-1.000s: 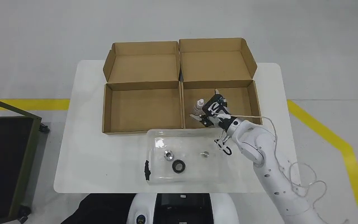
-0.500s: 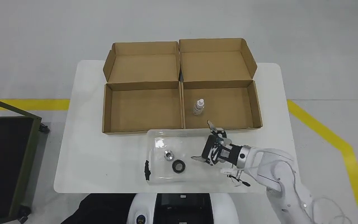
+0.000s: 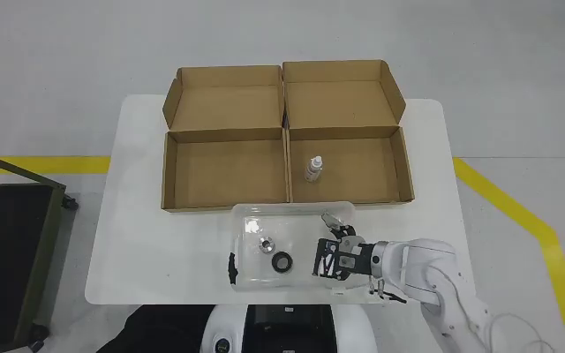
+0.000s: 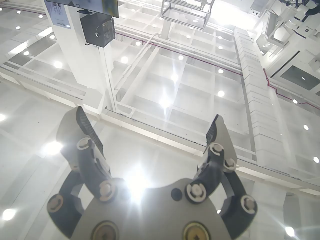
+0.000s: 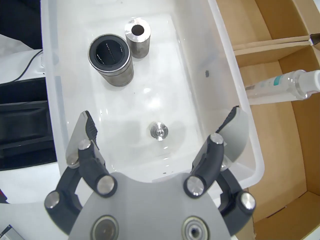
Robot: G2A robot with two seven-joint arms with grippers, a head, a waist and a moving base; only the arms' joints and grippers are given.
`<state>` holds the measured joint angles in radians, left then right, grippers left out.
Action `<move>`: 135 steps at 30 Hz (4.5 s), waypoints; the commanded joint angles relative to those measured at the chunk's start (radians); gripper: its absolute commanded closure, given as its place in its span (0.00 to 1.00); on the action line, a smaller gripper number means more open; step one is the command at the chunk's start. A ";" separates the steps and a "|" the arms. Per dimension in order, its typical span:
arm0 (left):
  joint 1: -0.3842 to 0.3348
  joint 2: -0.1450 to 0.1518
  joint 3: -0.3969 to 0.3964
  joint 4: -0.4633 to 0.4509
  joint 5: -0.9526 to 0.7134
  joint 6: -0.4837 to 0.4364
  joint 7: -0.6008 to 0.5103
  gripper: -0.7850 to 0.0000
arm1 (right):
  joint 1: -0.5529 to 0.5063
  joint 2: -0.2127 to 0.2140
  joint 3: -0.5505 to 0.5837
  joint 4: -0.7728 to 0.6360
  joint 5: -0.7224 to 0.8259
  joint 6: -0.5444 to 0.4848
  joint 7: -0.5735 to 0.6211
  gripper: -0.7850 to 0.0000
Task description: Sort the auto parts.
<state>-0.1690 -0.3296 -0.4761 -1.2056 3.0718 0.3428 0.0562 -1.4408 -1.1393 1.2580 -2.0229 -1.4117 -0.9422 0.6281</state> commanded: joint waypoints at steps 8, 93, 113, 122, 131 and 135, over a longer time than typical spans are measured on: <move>0.000 0.000 0.000 0.000 0.000 0.000 0.000 0.00 | 0.041 0.003 -0.050 0.020 -0.038 0.044 0.082 0.25; 0.000 0.000 0.000 0.000 0.000 0.000 0.000 0.00 | 0.096 -0.014 -0.098 -0.135 0.147 0.404 -0.757 1.00; 0.000 0.000 0.000 0.000 0.000 0.000 0.000 0.00 | 0.102 0.000 0.025 0.063 0.127 0.446 -0.532 1.00; 0.000 0.000 0.000 0.000 0.000 0.000 0.000 0.00 | 0.117 0.013 0.117 0.112 0.099 0.453 -0.392 1.00; 0.000 0.000 0.000 0.000 0.000 0.000 0.000 0.00 | 0.226 0.014 0.067 0.216 0.055 0.396 -0.191 1.00; 0.000 0.000 0.000 0.000 0.000 0.000 0.000 0.00 | 0.291 0.008 0.024 0.277 0.052 0.385 -0.136 1.00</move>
<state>-0.1690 -0.3296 -0.4761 -1.2056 3.0718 0.3428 0.0562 -1.1665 -1.1296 1.2924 -1.7612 -1.3592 -0.5542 0.4783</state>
